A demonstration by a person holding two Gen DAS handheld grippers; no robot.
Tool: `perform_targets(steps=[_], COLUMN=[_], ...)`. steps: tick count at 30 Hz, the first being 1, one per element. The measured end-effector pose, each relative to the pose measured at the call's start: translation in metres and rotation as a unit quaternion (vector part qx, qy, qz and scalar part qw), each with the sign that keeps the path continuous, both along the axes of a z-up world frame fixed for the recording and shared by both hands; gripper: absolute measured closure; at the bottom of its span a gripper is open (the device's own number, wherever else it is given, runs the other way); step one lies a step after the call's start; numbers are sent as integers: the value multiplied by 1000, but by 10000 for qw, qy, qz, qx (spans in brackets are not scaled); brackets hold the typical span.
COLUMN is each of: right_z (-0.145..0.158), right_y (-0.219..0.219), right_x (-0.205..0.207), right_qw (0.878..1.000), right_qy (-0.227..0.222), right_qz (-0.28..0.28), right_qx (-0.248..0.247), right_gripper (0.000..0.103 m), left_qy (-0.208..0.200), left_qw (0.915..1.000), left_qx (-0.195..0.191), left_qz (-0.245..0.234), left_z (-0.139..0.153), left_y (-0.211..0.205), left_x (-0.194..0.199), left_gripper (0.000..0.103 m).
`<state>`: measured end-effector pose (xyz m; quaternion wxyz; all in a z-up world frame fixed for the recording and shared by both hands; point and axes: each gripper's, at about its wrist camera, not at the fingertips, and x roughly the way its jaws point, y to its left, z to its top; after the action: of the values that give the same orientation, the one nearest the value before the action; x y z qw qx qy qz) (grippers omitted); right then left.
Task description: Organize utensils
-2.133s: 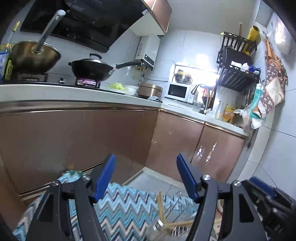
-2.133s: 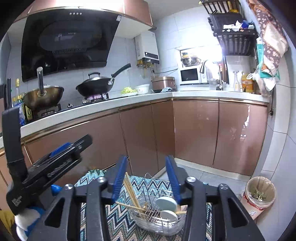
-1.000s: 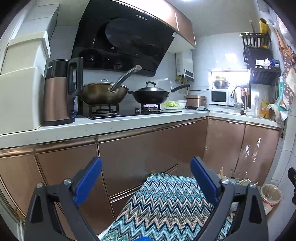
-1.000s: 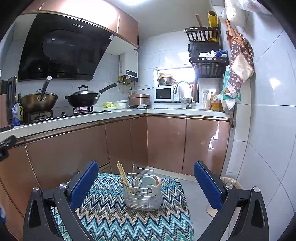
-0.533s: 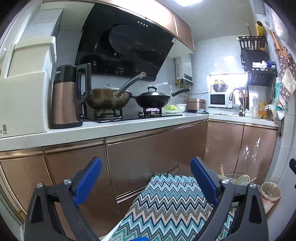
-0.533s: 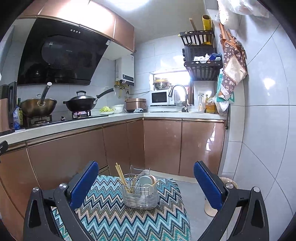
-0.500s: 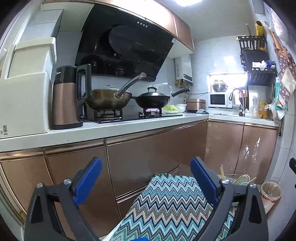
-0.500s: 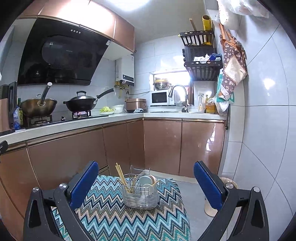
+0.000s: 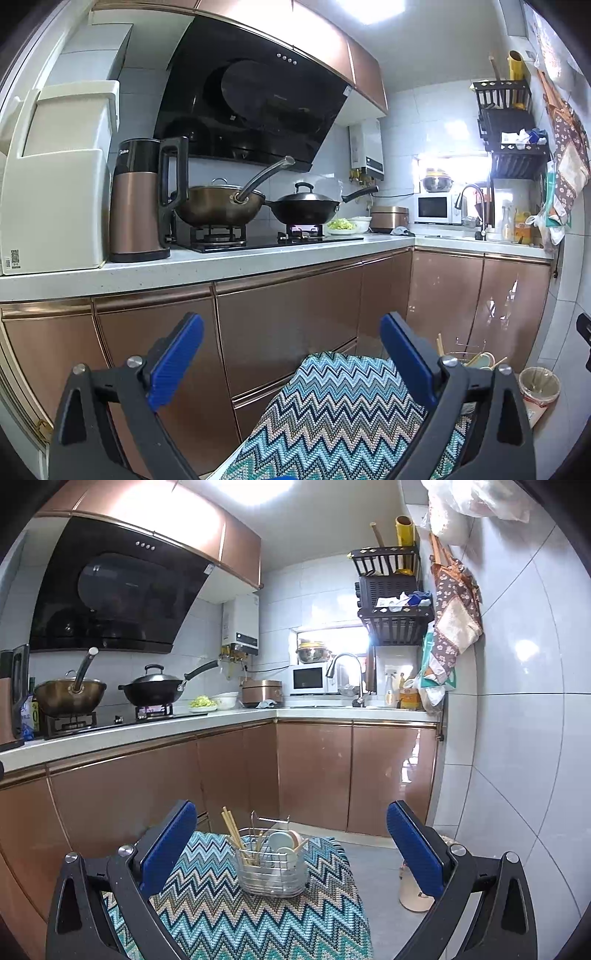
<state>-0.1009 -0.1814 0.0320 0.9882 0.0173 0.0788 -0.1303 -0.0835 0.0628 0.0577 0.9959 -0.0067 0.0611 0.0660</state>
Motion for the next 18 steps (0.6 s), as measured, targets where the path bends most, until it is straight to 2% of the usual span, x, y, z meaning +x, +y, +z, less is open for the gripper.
perform_targets(steps=[8, 18], right_z=[0, -5], right_y=[-3, -7], right_x=[-8, -6], right_qw=[9997, 9996], right_qy=[-35, 44], right_qz=[-237, -266], right_qx=[-88, -72], right_gripper=[0, 0], left_qy=[13, 2], left_qw=[9999, 9997], left_qx=[-32, -51], left_qz=[-99, -255], left_z=[-2, -4], left_y=[-6, -9], left_x=[-2, -2], left_gripper=[6, 6])
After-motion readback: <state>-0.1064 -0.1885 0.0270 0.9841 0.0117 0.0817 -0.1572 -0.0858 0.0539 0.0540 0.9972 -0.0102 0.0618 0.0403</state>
